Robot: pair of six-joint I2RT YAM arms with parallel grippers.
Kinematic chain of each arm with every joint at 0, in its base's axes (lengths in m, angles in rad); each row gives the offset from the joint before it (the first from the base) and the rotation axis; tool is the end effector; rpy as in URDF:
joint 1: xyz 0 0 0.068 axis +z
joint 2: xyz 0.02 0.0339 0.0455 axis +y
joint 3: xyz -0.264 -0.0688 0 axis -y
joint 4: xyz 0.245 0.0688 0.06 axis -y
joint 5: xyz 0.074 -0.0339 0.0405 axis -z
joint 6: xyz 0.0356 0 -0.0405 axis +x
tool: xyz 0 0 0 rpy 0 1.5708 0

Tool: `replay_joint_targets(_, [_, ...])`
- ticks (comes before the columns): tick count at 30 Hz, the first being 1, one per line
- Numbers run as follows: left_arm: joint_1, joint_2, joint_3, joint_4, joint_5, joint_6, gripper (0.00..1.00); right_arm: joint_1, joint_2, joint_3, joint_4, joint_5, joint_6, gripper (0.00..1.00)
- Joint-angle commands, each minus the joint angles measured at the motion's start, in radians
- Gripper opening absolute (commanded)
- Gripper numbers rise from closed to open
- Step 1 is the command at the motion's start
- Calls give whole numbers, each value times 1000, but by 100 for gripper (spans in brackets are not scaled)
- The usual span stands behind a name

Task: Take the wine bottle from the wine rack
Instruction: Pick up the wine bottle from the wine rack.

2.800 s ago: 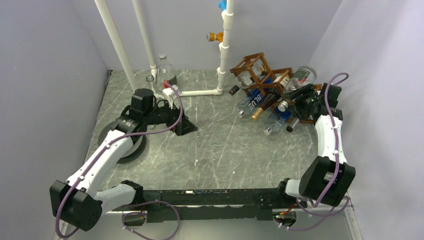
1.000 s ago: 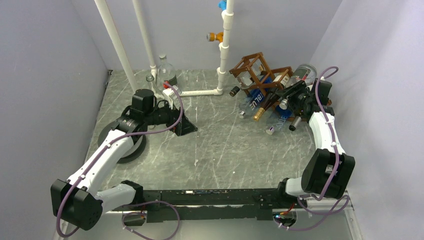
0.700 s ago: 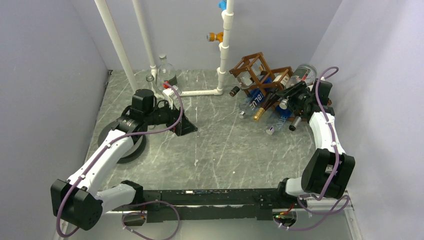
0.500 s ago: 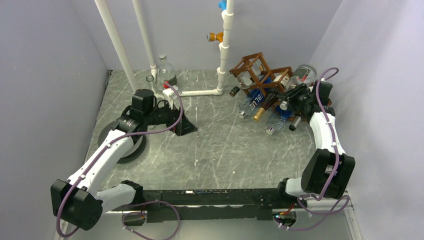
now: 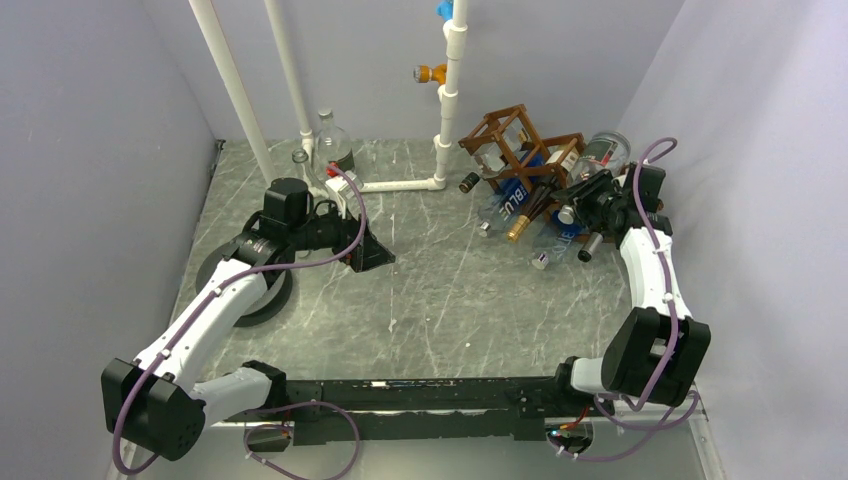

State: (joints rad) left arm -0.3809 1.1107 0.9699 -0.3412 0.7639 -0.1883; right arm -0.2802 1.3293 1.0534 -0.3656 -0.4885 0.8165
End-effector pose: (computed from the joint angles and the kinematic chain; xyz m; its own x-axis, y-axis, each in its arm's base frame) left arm 0.2156 -0.1129 0.3289 -0.5795 0.0864 -0.8104 0.7421 0.4670 -0.4809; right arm 0.2866 -0.0651 0.2977 -0.4792 0.8075 -0.3440 0.3389 0.5317 0.7762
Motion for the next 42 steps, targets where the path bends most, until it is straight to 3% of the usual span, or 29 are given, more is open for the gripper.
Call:
replay_joint_targets(1, [5, -6, 0, 37, 33, -4, 100, -15, -66, 63, 66, -51, -26, 0])
replay_joint_targets(42, [5, -15, -5, 45, 49, -8, 99, -80, -101, 267, 101, -188, 32, 0])
